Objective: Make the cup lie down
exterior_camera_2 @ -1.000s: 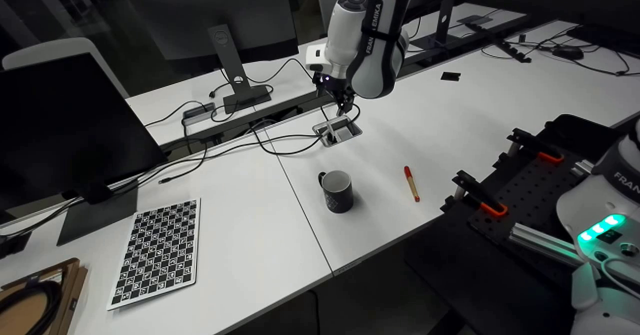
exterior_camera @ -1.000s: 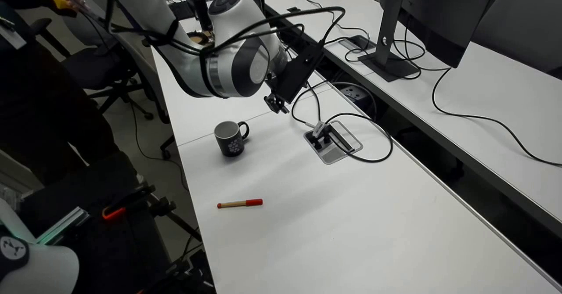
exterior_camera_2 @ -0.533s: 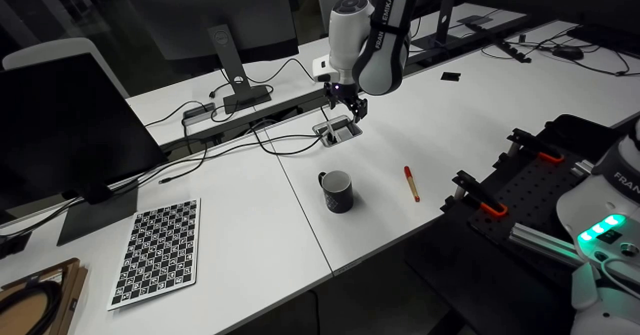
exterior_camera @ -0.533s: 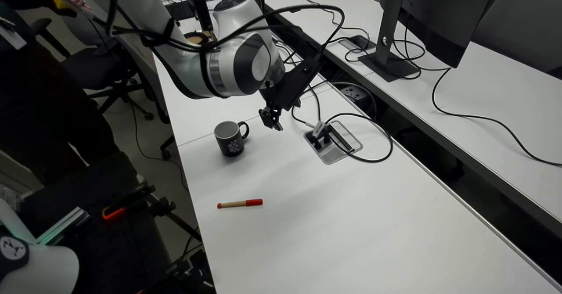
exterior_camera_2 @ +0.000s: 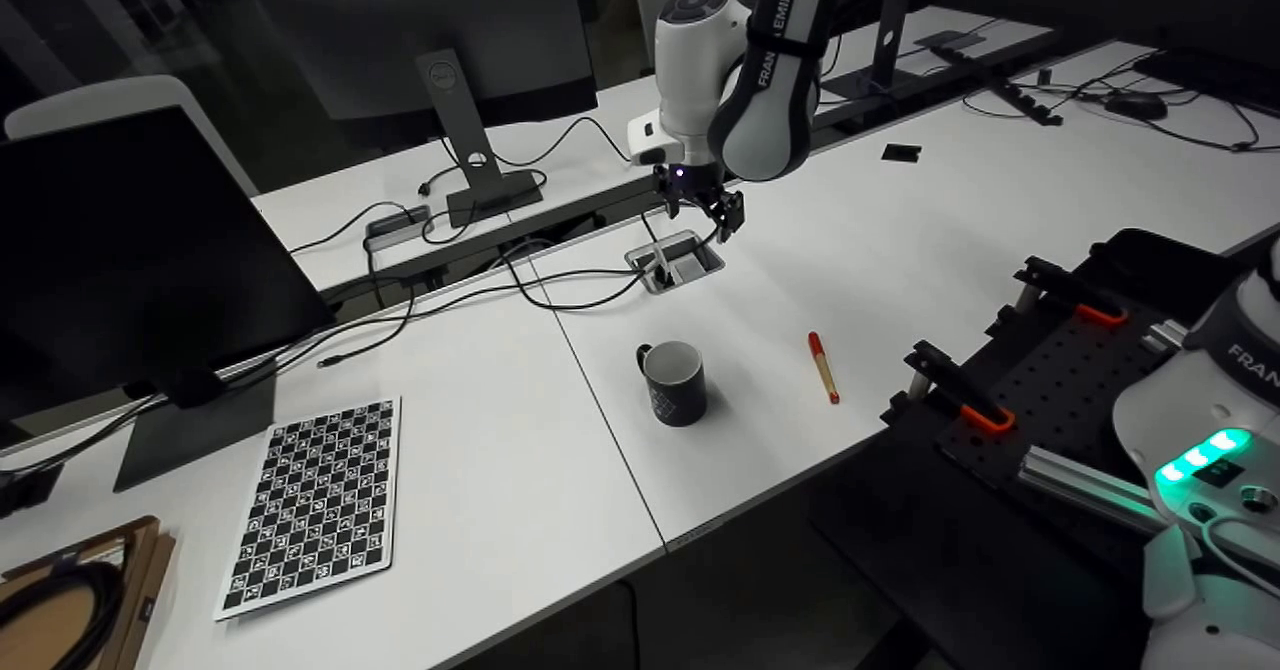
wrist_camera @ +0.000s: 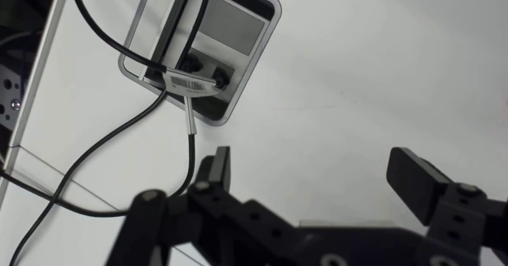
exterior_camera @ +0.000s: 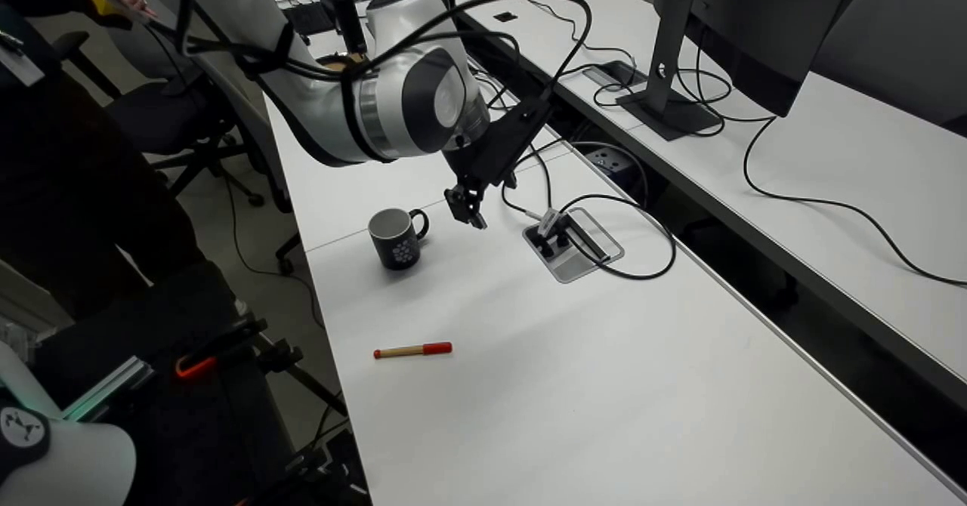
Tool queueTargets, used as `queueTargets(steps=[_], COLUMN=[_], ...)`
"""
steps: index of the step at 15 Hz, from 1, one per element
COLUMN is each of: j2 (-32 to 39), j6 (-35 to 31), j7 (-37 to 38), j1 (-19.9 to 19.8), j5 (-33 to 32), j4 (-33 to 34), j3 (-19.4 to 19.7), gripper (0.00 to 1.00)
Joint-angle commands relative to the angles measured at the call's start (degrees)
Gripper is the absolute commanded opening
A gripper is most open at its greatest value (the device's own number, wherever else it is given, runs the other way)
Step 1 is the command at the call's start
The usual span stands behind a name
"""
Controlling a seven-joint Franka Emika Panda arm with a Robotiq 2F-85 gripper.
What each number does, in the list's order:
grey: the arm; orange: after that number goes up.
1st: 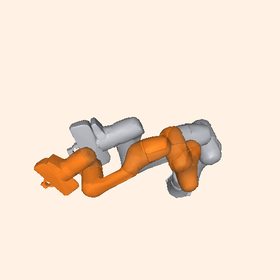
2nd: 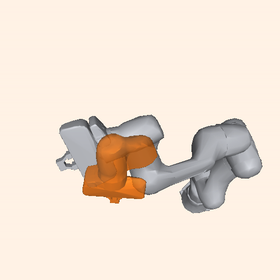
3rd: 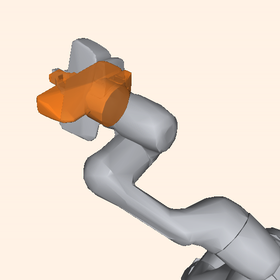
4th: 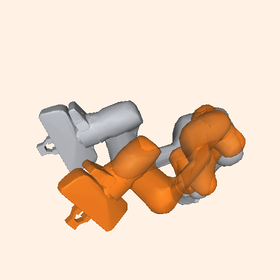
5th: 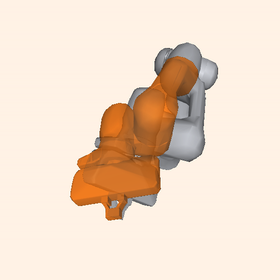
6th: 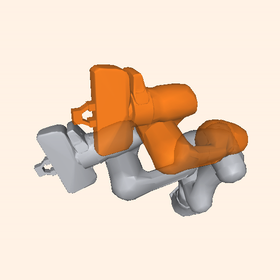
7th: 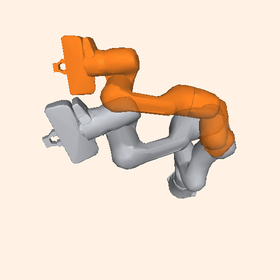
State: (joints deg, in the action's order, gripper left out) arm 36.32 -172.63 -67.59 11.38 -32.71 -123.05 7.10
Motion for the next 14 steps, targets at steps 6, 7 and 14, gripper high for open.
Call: queueTargets(steps=[6,7,14], j2=[-1.9,-2.1,-1.5], j6=[11.2,13.0,15.1], j7=[-14.4,-15.6,-29.0], j1=[-12.6,-13.0,-18.5], j5=[2.7,3.4,11.0], j4=[-4.3,-4.5,-7.2], j3=[-17.8,-18.4,-24.0], gripper=[1.00,1.00,1.00])
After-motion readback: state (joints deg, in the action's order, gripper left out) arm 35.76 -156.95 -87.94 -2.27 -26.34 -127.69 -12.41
